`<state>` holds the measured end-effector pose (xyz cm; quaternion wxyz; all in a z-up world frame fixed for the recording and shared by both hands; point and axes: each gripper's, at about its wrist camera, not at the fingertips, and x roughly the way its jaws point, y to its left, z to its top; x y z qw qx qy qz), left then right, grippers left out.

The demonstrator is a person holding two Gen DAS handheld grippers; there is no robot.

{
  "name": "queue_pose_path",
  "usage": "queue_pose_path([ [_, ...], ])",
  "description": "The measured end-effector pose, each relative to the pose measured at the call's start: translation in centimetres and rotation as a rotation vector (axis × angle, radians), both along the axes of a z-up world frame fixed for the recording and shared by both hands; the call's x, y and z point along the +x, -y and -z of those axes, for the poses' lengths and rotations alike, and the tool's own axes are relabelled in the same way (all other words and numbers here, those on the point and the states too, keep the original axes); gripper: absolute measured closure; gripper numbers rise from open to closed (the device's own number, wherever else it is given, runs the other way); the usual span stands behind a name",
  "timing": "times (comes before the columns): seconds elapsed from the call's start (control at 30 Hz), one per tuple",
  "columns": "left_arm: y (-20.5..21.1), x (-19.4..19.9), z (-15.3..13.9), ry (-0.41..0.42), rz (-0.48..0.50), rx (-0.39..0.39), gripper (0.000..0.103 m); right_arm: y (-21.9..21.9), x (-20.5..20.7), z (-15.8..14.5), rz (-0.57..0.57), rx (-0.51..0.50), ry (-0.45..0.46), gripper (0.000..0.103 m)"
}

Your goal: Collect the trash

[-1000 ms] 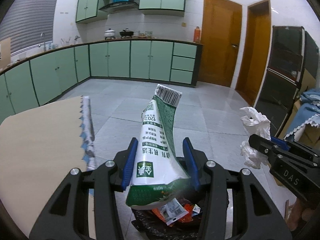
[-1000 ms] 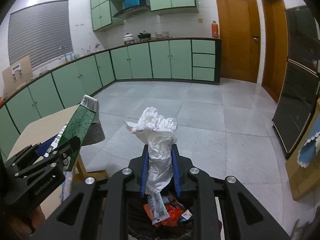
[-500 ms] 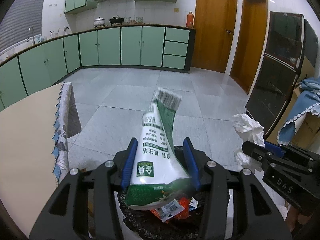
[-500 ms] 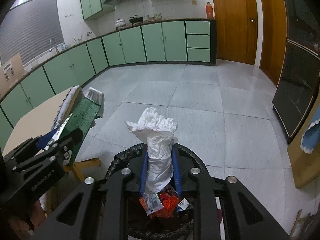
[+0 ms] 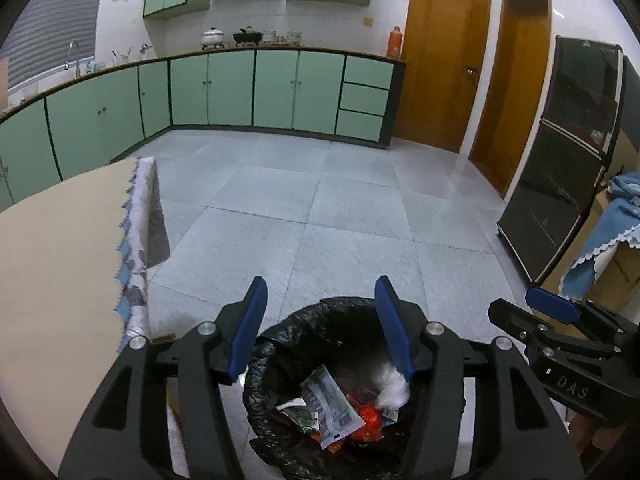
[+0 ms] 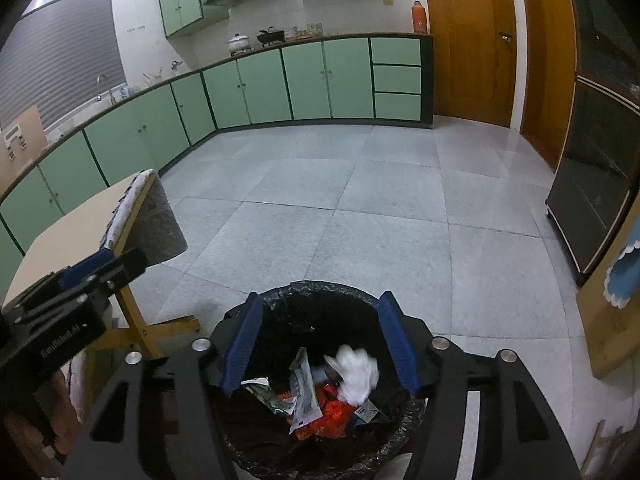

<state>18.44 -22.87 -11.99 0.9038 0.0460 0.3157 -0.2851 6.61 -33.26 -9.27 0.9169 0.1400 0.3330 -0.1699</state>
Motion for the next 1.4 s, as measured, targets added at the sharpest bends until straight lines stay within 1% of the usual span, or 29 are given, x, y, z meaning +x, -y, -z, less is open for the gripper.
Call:
queue_pose_path([
  [0.03,-0.2,-0.1,-0.3,0.009,-0.003,0.0,0.048,-0.1,0.0,-0.2,0.0,-0.002,0.005,0.034],
  [0.07,-0.3,-0.3,-0.5,0.015,-0.004,-0.001,0.047,-0.3,-0.1,-0.5,0.0,-0.007,0.014,0.032],
  [0.17,-0.9,-0.9,-1.2,0.03,-0.013,-0.007,0.042,-0.8,-0.3,-1.3,-0.001,-0.019,0.031,0.023],
  [0.3,-2.1,-1.5,-2.5,0.047,-0.025,-0.015,0.029,-1.4,-0.9,-3.0,0.01,-0.027,0.053,0.006],
  [0.43,-3.9,-2.2,-4.1,0.064,-0.041,-0.037,0.017,-2.1,-1.3,-4.2,-0.008,-0.031,0.052,0.006],
  [0.53,-5.5,-2.9,-5.5,0.082,-0.062,-0.04,0.014,-3.1,-1.6,-5.2,-0.025,-0.039,0.054,0.006],
  [0.7,-7.8,-3.8,-7.2,0.09,-0.096,-0.036,0.013,-5.0,-2.5,-7.1,-0.048,-0.021,0.074,0.006],
  [0.9,-10.2,-5.2,-9.3,0.115,-0.134,-0.026,0.013,-6.6,-3.1,-9.1,-0.052,-0.017,0.066,0.006],
  [1.13,-12.4,-6.8,-12.0,0.162,-0.162,-0.036,0.013,-8.8,-4.1,-11.2,-0.06,-0.055,0.069,0.006],
  [1.4,-14.0,-8.5,-13.9,0.194,-0.198,-0.029,0.012,-10.6,-5.1,-13.1,-0.085,-0.102,0.087,0.006],
])
